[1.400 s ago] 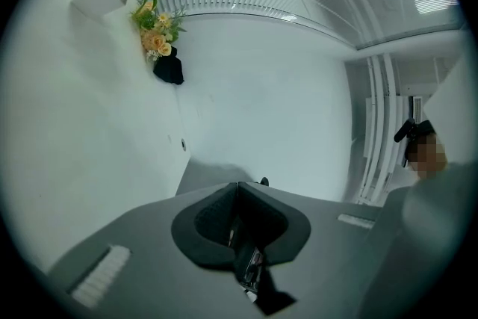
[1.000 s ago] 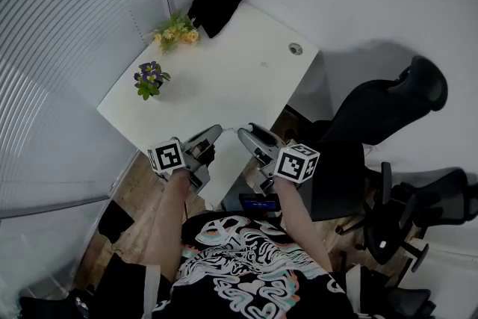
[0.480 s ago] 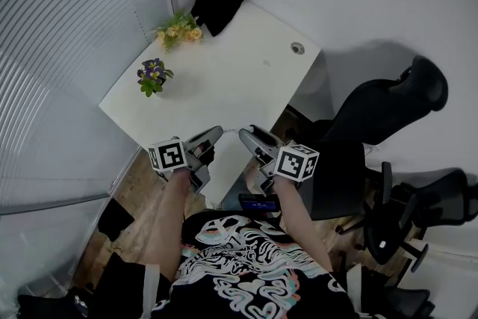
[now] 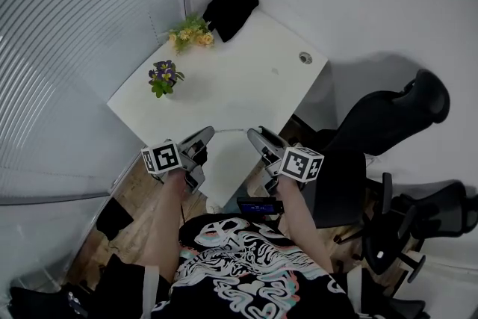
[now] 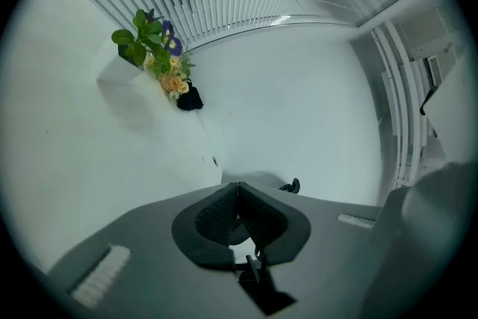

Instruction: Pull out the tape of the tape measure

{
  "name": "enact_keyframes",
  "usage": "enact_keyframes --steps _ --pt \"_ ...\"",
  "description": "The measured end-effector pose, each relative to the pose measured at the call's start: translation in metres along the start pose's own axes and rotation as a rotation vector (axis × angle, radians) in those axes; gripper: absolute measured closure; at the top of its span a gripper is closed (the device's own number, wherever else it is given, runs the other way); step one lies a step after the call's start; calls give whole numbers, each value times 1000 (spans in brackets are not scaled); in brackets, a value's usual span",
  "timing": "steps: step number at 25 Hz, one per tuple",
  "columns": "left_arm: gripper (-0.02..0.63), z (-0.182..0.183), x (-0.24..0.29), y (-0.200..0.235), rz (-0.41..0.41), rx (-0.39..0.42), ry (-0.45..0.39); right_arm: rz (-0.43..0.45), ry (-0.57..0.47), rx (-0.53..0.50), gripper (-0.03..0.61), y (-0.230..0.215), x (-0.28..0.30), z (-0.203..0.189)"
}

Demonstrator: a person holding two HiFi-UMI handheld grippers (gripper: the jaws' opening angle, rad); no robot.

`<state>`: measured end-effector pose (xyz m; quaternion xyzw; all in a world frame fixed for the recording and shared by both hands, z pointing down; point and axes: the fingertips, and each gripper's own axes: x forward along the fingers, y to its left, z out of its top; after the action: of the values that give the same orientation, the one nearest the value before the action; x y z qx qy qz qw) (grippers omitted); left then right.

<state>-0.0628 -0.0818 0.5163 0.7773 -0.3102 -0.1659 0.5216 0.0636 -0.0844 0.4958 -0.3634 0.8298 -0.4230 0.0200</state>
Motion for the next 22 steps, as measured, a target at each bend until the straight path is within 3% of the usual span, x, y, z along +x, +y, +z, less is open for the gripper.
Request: enact_keyframes --steps 15,22 --pt "611 10 -36 4 39 20 -44 -2 29 -23 362 16 13 -9" --pt "611 26 -66 5 87 9 -128 -13 27 -36 362 16 11 0"
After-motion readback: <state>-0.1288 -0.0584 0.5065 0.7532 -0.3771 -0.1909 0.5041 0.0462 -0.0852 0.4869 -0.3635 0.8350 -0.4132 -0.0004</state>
